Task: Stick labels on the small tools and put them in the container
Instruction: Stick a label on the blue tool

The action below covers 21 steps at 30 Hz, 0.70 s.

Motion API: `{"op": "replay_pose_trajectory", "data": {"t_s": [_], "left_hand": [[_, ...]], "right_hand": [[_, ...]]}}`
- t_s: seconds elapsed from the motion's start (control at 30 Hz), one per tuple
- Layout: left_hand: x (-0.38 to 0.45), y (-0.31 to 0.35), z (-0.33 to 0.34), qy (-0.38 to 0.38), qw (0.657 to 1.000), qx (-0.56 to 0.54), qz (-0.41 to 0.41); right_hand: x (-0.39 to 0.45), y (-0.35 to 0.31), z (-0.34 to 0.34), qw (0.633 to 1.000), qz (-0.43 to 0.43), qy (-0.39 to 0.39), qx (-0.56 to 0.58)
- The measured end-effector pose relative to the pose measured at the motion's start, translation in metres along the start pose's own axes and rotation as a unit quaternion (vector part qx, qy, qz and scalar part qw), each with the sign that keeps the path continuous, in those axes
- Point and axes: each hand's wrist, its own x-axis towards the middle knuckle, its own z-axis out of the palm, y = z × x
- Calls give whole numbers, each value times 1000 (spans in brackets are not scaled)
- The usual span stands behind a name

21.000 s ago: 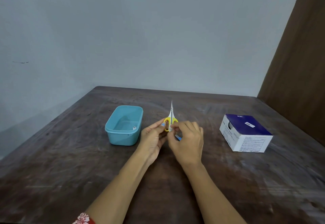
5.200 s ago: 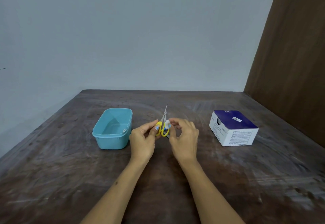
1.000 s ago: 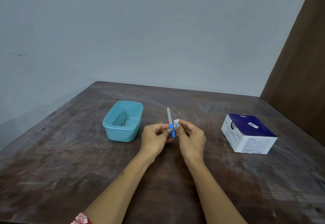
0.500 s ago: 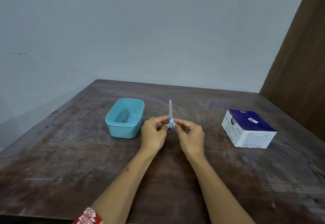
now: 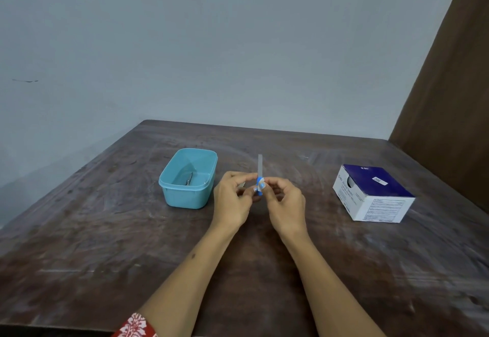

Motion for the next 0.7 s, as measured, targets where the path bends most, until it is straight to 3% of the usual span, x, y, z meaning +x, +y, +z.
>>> {"op": "replay_pose_trajectory", "data": {"t_s": [0.13,0.27,0.5,0.7], "left_hand": [[2,-4,0,15,1000,6,-2],[0,-3,3,-15,1000,14,-18],[-4,1,5,-21,999,-7,-46],[-4,8,3,-49,992,-57,-105]], "right_hand": [[0,2,1,1000,6,-12,-15],[2,2,0,998,-7,53,20],[1,2,-2,990,-59,131,-14],[-1,1,0,980,-155,93,-83]]}}
